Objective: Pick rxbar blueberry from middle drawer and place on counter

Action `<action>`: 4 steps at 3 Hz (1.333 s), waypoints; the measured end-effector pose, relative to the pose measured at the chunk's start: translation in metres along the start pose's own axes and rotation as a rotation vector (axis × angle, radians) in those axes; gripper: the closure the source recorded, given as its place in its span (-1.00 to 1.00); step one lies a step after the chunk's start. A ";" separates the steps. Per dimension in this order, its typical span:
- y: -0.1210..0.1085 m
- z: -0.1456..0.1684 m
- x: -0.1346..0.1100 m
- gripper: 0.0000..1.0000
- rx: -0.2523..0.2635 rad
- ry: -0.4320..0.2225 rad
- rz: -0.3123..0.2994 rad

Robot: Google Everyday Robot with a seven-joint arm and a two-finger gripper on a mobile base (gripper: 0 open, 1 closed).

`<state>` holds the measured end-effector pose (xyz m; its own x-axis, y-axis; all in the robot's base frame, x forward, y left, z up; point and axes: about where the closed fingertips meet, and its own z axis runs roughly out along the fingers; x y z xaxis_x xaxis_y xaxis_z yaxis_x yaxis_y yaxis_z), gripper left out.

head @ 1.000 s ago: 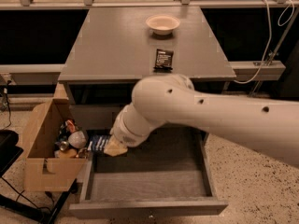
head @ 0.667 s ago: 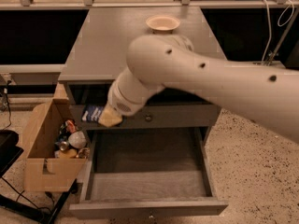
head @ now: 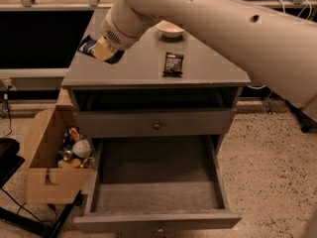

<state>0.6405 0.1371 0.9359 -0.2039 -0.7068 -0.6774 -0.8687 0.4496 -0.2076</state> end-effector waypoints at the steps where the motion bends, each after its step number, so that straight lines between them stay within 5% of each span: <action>1: -0.050 0.021 -0.017 1.00 0.065 -0.053 0.079; 2: -0.091 0.076 -0.015 1.00 0.083 -0.087 0.147; 3: -0.093 0.099 -0.001 0.64 0.067 -0.069 0.163; 4: -0.092 0.102 -0.001 0.00 0.063 -0.067 0.162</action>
Offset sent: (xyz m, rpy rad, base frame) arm 0.2048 0.0231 -0.0948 0.1900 0.0288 -0.2140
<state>0.7663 0.1523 0.8837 -0.3068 -0.5853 -0.7505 -0.7966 0.5895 -0.1341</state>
